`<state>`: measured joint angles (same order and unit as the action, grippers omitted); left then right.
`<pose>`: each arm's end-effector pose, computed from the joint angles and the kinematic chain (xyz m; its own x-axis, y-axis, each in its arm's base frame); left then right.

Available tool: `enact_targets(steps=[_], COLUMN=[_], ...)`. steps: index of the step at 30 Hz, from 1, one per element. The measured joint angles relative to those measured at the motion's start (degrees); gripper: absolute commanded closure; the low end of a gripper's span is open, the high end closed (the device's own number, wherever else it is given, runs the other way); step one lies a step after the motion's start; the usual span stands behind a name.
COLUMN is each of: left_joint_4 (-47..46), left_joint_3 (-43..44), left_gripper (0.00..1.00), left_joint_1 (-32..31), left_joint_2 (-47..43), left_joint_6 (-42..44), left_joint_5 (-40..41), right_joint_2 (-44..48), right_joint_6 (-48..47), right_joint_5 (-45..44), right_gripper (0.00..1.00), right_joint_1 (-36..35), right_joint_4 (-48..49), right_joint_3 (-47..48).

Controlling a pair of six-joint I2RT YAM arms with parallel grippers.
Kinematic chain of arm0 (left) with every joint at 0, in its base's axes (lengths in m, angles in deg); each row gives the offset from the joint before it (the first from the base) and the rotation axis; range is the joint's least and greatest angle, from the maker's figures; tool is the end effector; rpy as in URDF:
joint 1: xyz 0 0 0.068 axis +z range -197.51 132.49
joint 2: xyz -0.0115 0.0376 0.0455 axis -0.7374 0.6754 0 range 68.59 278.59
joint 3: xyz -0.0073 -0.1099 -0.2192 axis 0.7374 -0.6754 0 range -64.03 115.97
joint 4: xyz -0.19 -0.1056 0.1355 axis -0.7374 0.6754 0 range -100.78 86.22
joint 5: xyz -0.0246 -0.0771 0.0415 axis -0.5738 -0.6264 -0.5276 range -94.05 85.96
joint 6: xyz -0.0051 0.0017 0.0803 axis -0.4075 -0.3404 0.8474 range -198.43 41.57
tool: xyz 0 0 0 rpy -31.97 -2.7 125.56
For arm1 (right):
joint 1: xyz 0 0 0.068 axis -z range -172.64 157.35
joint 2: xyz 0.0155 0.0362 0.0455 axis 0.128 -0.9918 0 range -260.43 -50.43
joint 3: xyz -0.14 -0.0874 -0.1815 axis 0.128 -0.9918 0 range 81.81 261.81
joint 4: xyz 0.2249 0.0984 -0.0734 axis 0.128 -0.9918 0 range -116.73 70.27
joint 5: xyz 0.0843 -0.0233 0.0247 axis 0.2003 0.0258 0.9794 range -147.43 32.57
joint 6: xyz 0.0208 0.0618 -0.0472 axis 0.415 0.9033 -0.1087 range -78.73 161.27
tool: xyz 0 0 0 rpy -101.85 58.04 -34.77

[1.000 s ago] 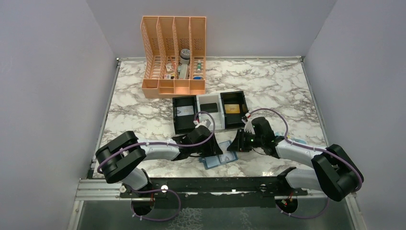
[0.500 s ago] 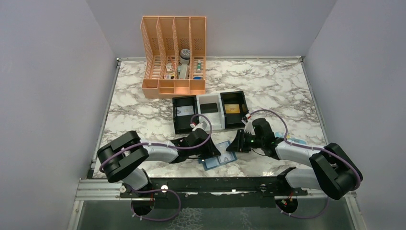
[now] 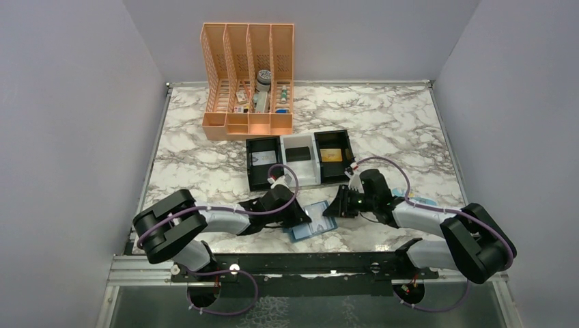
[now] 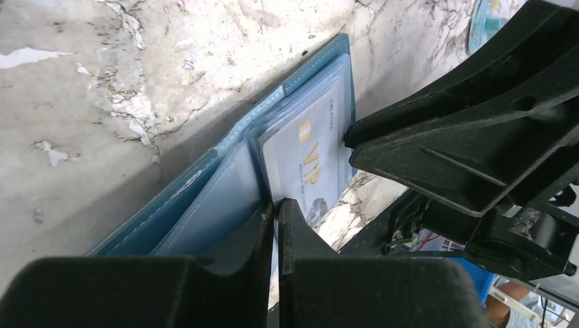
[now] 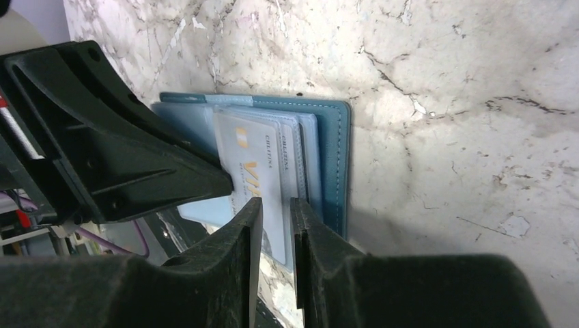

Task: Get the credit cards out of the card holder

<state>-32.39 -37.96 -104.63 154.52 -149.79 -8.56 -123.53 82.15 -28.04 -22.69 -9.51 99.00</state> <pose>0.1516 -0.2448 0.0828 -0.9325 -0.2976 -0.2049 -0.0402 0.6490 -0.7597 0.1816 0.1445 0.0779 -0.9481 0.1104 -0.2982 -0.1487 0.6750 0.7227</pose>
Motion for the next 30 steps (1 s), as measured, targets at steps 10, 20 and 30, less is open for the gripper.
enact_targets(steps=[10,20,30], left_joint_4=[10.8,16.4,18.8], left_joint_3=[1.6,5.4,7.1], left_gripper=[0.91,0.88,0.80], left_joint_1=[0.0,0.0,0.0], left_joint_2=[-6.0,-3.7,-3.1], left_joint_6=[3.0,7.6,10.0], left_joint_5=[3.8,4.2,4.4], right_joint_2=[1.3,4.4,-5.1], right_joint_6=[-0.9,-3.0,0.5], right_joint_5=[-0.2,5.6,2.3], right_gripper=[0.76,0.75,0.75], right_joint_1=[-0.3,-0.8,-5.9], right_joint_4=[-4.2,-4.4,-1.6], right_joint_3=[0.2,2.3,4.9])
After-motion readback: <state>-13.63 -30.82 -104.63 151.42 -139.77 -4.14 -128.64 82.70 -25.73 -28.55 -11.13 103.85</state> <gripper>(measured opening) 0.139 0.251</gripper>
